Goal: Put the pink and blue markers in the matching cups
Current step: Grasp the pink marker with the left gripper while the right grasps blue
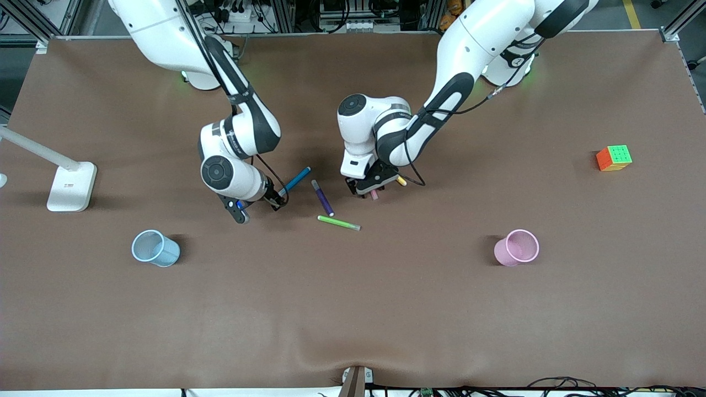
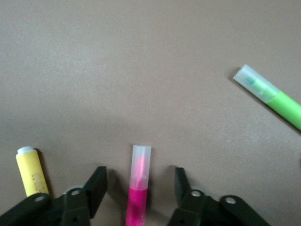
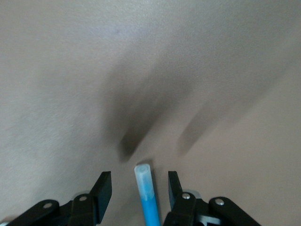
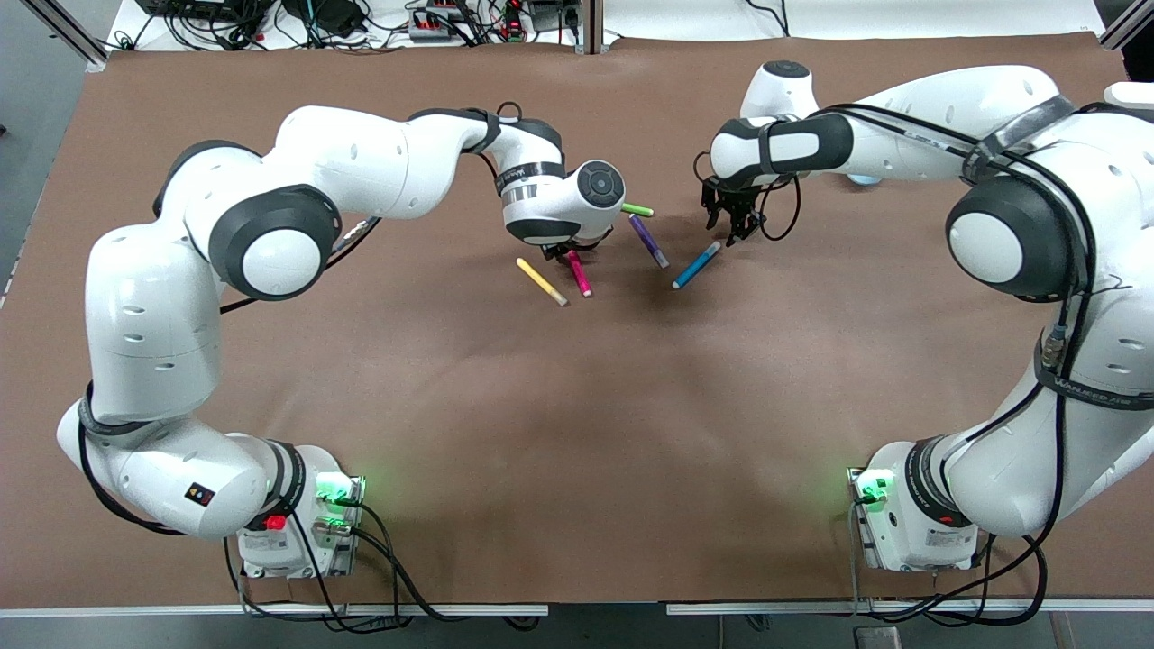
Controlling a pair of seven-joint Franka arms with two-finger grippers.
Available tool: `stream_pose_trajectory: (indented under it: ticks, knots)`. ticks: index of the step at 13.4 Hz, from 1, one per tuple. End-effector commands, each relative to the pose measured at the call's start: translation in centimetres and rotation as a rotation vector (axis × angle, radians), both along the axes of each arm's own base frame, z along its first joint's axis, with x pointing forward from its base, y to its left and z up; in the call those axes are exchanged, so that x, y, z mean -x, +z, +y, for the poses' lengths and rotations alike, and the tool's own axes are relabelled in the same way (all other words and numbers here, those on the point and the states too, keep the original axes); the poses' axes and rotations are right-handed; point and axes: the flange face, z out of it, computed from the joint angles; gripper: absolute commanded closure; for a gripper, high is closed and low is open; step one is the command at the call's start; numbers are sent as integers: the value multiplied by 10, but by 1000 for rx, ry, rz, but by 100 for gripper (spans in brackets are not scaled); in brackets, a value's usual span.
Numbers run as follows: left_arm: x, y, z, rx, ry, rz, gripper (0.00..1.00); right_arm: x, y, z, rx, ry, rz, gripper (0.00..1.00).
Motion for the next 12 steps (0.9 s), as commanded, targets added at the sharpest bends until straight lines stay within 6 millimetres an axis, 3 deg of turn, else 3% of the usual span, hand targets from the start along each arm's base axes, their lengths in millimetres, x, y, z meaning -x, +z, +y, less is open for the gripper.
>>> stream_pose_trajectory:
  ticks: [1,5,7,8,10,12]
  knots:
    - [5,1,-2,-3,12,-23,42,7,-5,6,-3,-14,3,50]
    - [5,3,-1,-28,9,-31,56,8,-11,9,-8,-26,7,59]
    - [6,2,0,-44,14,-30,73,11,-16,16,-18,-30,-8,60]
    - [6,2,2,-53,22,-29,80,11,-18,17,-17,-28,-5,67]
    - [4,4,3,-65,35,-34,100,12,-20,17,-19,-34,-1,70]
    - [-1,13,6,-76,49,-49,100,12,-20,17,-20,-33,-5,70]
